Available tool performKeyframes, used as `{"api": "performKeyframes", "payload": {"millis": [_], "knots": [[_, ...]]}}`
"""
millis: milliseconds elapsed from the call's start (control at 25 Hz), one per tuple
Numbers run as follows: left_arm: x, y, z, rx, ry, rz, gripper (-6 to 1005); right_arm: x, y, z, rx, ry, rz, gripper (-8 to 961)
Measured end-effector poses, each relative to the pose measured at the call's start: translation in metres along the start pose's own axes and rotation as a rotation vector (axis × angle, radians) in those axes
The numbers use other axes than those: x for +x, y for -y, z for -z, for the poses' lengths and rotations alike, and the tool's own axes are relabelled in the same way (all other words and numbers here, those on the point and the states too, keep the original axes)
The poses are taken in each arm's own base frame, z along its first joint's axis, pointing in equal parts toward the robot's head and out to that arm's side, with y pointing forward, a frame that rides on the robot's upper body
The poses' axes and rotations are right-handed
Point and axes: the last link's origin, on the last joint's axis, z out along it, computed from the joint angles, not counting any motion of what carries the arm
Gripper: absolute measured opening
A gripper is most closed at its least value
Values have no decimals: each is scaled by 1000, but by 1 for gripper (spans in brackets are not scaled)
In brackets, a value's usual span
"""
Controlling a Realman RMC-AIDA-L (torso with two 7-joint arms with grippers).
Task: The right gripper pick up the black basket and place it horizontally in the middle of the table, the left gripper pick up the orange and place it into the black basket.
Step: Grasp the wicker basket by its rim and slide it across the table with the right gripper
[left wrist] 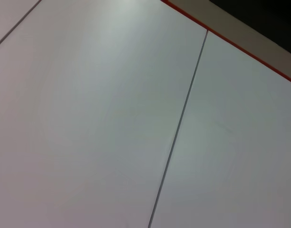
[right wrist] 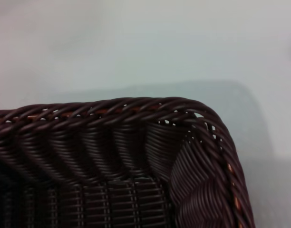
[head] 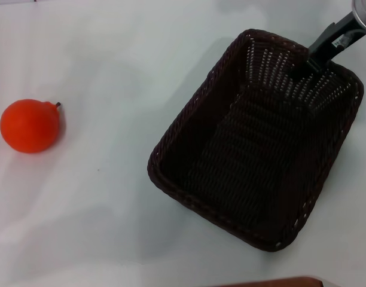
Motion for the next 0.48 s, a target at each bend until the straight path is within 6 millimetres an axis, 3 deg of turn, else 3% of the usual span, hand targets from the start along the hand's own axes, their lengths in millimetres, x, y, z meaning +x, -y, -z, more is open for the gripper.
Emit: {"api": "performKeyframes", "payload": {"millis": [200,480], "knots": [[-1,2,-1,10,5,-1,718,-3,0,11,61,-54,-61,269],[-2,3,-3,12,5,-2,719,-8,-5,35,205,-286,-198,198]]}}
